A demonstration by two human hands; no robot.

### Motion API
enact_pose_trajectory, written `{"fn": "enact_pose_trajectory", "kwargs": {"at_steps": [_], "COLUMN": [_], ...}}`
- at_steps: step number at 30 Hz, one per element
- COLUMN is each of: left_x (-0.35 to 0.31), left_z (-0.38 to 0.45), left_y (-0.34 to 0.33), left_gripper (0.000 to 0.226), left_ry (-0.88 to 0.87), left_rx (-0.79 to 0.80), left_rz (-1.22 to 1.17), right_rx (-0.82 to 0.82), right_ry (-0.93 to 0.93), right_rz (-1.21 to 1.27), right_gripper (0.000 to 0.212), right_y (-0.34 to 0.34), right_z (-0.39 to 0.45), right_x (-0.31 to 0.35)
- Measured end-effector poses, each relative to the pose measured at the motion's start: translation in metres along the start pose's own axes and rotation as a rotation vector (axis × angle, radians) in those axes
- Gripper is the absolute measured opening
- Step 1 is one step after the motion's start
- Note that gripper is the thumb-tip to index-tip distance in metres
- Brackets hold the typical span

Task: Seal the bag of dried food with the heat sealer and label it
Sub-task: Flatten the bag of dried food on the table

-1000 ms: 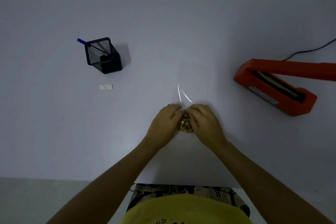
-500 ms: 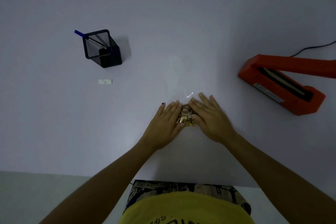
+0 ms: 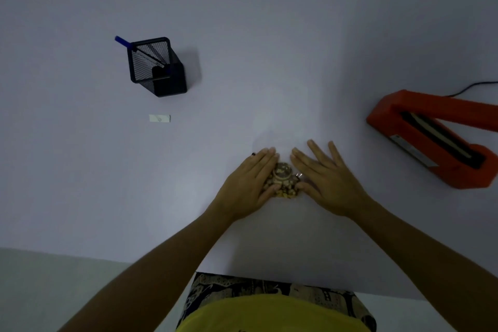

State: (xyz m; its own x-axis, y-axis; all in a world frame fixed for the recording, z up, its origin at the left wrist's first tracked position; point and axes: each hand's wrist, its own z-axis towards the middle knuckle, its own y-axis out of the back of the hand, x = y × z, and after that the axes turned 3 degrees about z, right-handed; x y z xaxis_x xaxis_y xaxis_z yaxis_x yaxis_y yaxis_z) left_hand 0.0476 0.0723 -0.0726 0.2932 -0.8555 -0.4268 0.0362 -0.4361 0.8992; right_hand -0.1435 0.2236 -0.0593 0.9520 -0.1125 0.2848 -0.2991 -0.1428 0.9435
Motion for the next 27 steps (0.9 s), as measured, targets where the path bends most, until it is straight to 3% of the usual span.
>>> {"fn": "enact_pose_trajectory", "kwargs": {"at_steps": [6,15,21,27], "left_x": [0.003,0.008,0.007,0.007], "left_z": [-0.002,-0.006,-0.007,-0.006], "left_y": [-0.007,-0.012,-0.015,-0.018], "left_gripper": [0.060,0.061,0.062,0.058], "left_ry": [-0.013,-0.058,-0.028,-0.050], "left_rx": [-0.060,-0.100,-0.141,-0.165], "left_rz": [-0.015,0.006,0.014,0.015], "right_rx": [-0.136,0.155,0.212,0.111], "right_ry": [0.193,0.494,0.485,0.525], "right_rz": [-0.043,-0.194,-0.231,-0.155], "right_gripper": [0.051,0.069,0.069,0.068], "right_y": [0.009,0.023,0.027,0.015], "right_z": [0.029,0.107,0.118,0.113], "right_x": [-0.014,-0.035,-0.058,-0.038]}}
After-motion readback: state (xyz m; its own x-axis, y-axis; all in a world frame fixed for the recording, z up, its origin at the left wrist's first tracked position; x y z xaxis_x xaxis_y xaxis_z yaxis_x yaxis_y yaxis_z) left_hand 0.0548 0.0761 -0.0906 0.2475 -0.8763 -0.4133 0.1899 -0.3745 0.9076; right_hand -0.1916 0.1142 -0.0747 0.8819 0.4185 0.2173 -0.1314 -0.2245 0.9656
